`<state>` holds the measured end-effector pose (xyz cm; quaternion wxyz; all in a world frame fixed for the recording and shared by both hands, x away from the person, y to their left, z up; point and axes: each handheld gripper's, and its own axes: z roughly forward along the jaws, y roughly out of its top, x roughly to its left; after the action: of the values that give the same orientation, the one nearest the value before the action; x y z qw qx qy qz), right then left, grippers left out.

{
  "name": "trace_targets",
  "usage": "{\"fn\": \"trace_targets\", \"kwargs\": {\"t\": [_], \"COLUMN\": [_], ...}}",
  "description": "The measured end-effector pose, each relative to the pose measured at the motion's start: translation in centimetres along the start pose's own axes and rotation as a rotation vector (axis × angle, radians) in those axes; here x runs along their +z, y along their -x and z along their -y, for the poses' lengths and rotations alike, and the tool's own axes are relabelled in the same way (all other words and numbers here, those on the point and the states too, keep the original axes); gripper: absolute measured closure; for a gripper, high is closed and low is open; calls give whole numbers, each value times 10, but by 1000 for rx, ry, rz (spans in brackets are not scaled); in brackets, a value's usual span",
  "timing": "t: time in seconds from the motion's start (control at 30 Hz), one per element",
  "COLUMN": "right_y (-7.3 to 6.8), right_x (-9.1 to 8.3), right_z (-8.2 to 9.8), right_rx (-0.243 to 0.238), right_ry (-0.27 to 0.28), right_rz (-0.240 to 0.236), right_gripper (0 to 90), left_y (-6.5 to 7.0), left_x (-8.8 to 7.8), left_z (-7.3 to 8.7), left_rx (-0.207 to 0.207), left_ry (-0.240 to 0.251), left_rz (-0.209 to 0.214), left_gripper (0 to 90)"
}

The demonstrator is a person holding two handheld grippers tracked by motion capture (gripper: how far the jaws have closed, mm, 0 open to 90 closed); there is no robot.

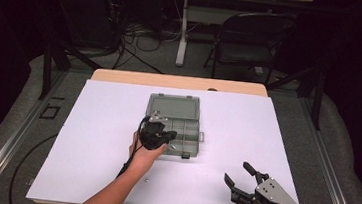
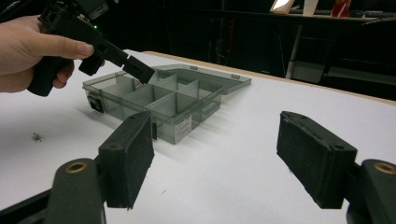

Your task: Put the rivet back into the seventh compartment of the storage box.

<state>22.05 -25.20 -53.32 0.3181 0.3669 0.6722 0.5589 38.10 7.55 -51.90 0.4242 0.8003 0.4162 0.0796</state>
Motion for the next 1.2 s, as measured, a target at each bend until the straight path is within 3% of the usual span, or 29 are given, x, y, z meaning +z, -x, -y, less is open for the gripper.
{"fn": "trace_targets", "kwargs": {"t": [0.57,0.7,0.97,1.2], "right_y": [0,0,0,0], "right_x": [0,0,0,0], "right_z": [0,0,0,0], "right_rx": [-1,-1,-1,0], "right_ry": [2,2,3,7], "right_rz": [-2,-2,-2,-2], "right_gripper": [266,266,266,267], "left_y": [1,2,3,3], "left_x": [3,2,-8,-23], "left_z": [2,2,0,-1], "left_rx": [-4,-3,-31,-17], "left_ry": [-1,5,54,78], "left_rz": [-3,-4,-20,-32], "left_gripper": [877,781,447,324]}}
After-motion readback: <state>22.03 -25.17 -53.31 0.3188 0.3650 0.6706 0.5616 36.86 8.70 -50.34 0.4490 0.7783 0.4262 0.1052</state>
